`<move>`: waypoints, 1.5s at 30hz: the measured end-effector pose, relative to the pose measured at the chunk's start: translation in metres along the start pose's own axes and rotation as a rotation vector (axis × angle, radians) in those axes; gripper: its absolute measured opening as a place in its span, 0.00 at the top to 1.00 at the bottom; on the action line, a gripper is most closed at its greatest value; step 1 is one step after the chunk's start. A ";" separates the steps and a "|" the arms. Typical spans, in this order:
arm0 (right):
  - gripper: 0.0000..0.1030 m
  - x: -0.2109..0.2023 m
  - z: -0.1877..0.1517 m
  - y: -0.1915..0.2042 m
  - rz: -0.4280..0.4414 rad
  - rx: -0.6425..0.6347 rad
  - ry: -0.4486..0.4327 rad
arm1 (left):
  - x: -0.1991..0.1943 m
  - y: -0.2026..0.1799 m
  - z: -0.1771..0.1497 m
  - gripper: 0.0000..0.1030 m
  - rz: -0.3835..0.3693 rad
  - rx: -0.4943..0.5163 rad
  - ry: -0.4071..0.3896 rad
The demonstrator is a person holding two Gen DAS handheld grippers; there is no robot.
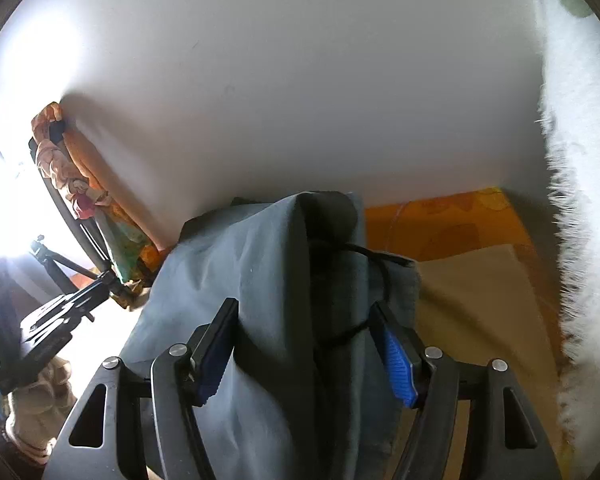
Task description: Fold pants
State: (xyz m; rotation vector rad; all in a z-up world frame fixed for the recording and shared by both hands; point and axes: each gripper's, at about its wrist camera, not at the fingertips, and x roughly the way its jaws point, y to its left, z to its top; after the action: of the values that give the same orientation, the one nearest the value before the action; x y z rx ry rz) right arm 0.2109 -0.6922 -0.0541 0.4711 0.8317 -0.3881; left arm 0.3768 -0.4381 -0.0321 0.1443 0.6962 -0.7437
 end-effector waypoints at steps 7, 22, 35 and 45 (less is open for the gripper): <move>0.33 -0.032 -0.011 0.010 -0.026 0.013 -0.033 | -0.037 -0.017 -0.005 0.69 -0.035 -0.005 -0.004; 0.32 -0.129 -0.063 0.067 -0.038 -0.086 -0.122 | -0.139 -0.045 -0.031 0.54 -0.082 0.013 -0.057; 0.19 -0.193 -0.133 0.129 -0.075 -0.144 -0.207 | -0.223 -0.056 -0.067 0.38 -0.096 0.020 -0.121; 0.15 -0.220 -0.187 0.151 -0.149 -0.142 -0.251 | -0.260 -0.041 -0.111 0.35 -0.078 -0.021 -0.117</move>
State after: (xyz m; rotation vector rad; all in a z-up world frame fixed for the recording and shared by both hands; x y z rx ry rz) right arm 0.0378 -0.4343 0.0448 0.2229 0.6461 -0.5106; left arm 0.1542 -0.2797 0.0512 0.0548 0.6008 -0.8123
